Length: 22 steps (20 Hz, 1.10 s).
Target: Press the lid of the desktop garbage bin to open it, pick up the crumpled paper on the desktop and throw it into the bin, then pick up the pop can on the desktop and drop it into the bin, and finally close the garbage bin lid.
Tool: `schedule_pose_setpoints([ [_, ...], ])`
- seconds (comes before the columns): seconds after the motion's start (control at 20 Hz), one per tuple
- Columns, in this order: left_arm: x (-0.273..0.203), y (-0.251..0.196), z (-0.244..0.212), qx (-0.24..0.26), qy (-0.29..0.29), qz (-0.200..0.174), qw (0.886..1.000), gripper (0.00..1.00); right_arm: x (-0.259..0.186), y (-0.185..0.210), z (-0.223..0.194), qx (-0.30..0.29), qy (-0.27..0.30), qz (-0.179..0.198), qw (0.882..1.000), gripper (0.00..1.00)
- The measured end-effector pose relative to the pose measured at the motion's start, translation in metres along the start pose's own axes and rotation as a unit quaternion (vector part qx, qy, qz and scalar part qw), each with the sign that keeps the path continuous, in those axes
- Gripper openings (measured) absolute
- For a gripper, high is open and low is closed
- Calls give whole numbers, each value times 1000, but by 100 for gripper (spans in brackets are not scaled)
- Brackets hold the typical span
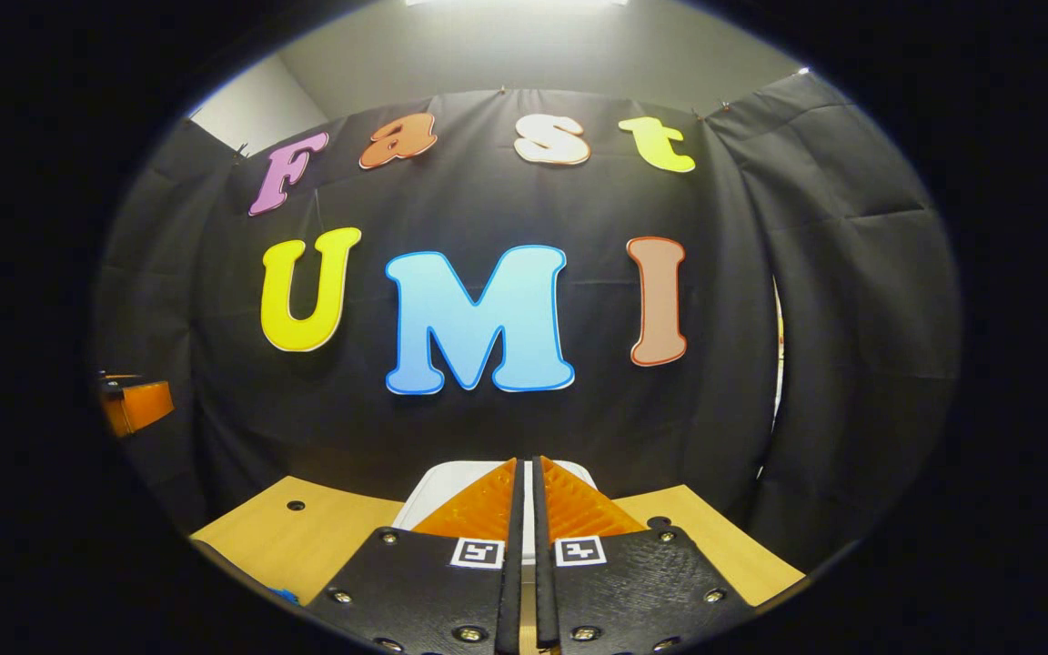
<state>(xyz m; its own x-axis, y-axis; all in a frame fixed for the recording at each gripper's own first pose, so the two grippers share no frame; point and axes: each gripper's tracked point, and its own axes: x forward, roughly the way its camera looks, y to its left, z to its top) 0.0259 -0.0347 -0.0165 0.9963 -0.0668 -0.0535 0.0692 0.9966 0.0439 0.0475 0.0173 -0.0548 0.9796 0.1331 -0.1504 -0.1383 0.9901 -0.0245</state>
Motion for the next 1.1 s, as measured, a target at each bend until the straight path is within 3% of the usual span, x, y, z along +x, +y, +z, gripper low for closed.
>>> schedule_pose_setpoints([
  [0.4,-12,24,-5,-1,4,17,1000,96,29,9,-47,3,62,15,998,6],
  [1.1,-12,32,-11,-4,9,34,999,96,42,19,-94,20,118,34,992,6],
])
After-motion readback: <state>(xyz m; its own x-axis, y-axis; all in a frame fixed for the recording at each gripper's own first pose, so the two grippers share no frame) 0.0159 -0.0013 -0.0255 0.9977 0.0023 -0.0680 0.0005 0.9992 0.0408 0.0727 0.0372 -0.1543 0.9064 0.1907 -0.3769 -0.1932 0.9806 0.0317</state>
